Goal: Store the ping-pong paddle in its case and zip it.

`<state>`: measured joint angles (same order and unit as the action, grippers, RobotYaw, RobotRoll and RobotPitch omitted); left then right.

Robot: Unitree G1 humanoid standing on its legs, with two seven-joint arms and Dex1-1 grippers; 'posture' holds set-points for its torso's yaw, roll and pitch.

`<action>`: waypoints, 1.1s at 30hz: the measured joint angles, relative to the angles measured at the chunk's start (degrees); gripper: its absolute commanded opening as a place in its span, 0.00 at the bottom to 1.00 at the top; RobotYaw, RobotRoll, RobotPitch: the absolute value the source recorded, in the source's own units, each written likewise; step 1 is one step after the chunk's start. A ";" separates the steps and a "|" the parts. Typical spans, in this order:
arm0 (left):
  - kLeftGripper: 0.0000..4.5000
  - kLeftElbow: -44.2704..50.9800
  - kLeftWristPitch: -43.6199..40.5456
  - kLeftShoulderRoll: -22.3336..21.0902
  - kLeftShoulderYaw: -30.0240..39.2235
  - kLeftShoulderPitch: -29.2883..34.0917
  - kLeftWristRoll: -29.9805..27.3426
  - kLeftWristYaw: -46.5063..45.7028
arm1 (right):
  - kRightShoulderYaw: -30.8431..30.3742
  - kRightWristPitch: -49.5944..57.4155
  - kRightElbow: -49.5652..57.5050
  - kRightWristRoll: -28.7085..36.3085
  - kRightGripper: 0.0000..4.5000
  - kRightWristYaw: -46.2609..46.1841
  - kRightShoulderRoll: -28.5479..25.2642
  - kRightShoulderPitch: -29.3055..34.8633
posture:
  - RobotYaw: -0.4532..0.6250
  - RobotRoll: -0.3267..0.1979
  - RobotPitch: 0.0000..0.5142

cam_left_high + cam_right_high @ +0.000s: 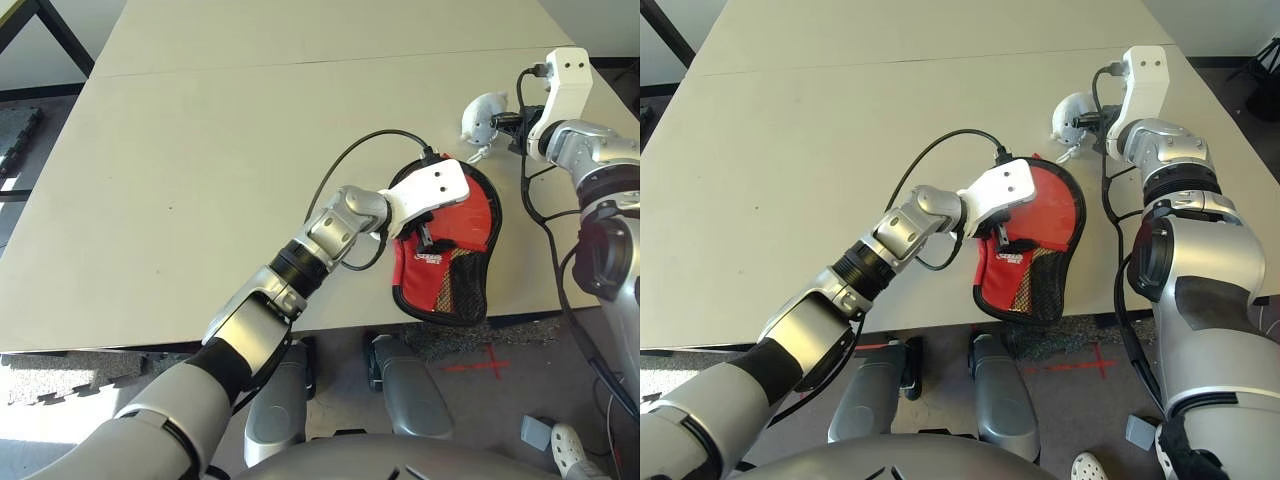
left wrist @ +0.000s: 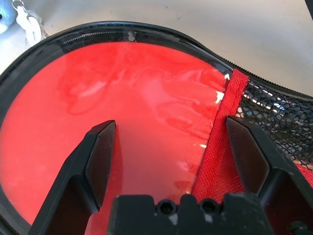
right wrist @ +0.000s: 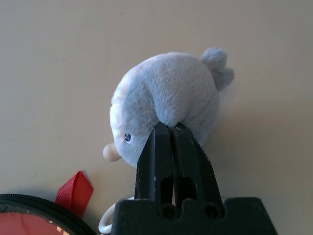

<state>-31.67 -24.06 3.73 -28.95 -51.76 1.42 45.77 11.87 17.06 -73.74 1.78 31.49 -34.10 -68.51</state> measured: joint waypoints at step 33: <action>1.00 -0.70 -1.82 0.78 0.71 -0.48 0.67 0.00 | -29.08 5.19 17.75 -9.06 0.01 59.67 -27.38 12.46 | 0.34 0.62 0.46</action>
<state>-32.37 -25.87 4.51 -28.24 -52.24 2.09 45.77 -17.21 22.25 -55.99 -7.28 91.16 -61.48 -56.06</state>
